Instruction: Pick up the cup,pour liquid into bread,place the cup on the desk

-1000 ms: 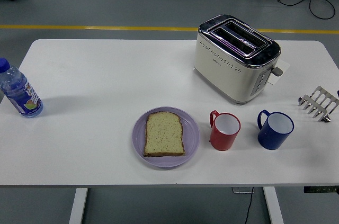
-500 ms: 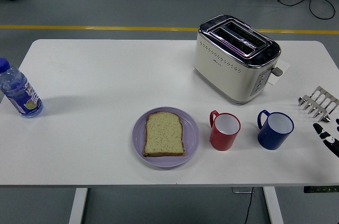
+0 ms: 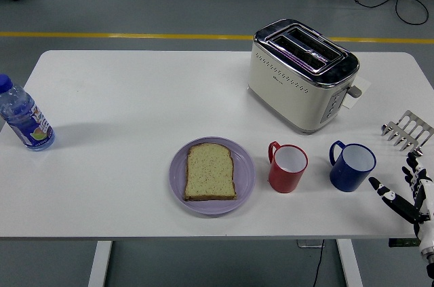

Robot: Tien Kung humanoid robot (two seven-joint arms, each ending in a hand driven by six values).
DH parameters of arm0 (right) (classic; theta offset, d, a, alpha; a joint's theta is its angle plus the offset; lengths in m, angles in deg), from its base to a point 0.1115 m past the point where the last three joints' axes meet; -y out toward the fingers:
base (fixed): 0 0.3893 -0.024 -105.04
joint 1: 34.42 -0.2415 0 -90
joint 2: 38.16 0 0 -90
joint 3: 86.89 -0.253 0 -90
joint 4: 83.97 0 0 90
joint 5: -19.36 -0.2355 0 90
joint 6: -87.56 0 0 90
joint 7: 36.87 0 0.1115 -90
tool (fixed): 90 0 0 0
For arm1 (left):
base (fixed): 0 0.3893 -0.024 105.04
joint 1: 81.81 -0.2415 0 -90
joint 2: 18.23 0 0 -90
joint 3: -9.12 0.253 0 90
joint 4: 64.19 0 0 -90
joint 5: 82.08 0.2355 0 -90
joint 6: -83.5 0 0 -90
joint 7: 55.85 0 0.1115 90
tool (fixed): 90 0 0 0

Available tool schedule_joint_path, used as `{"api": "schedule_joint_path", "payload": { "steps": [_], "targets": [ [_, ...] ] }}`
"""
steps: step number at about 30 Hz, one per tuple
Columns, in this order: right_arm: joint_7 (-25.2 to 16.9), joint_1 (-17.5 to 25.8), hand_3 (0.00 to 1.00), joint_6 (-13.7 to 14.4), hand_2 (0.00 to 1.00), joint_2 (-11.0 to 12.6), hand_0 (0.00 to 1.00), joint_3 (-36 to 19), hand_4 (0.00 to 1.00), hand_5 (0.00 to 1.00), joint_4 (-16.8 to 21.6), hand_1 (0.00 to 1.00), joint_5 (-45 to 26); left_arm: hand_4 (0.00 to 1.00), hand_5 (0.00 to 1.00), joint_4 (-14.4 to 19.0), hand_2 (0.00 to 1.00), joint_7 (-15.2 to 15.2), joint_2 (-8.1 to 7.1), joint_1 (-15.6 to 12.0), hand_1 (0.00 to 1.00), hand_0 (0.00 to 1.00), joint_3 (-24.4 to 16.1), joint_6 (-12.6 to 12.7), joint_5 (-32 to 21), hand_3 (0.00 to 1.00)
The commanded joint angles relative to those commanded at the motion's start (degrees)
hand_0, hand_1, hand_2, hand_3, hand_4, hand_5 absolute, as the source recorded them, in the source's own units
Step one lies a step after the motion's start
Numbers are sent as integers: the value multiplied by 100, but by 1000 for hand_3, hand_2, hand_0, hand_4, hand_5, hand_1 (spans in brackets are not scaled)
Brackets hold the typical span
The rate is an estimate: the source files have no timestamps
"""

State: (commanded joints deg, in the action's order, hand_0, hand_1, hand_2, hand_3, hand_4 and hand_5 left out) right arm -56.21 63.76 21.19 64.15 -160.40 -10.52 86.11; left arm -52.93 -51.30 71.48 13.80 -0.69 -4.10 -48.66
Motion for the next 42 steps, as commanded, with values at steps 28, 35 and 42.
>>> {"api": "schedule_joint_path", "payload": {
  "steps": [28, 35, 42],
  "targets": [
    [-5, -700, 998, 297, 998, -328, 998, 561, 998, 305, -765, 933, 221, 323, 842, 8, 656, 3, 0, 71, 646, 636, -76, -10, -9, 548],
    [-57, -920, 998, 332, 998, -432, 998, 730, 998, 304, -977, 929, 80, 322, 843, 9, 655, 4, -2, 81, 646, 635, -75, -10, -10, 548],
    [-112, -1117, 998, 368, 998, -492, 998, 836, 998, 299, -1236, 926, -94, 321, 842, 9, 656, 2, 5, 81, 646, 637, -76, -9, -15, 549]
  ]
}}
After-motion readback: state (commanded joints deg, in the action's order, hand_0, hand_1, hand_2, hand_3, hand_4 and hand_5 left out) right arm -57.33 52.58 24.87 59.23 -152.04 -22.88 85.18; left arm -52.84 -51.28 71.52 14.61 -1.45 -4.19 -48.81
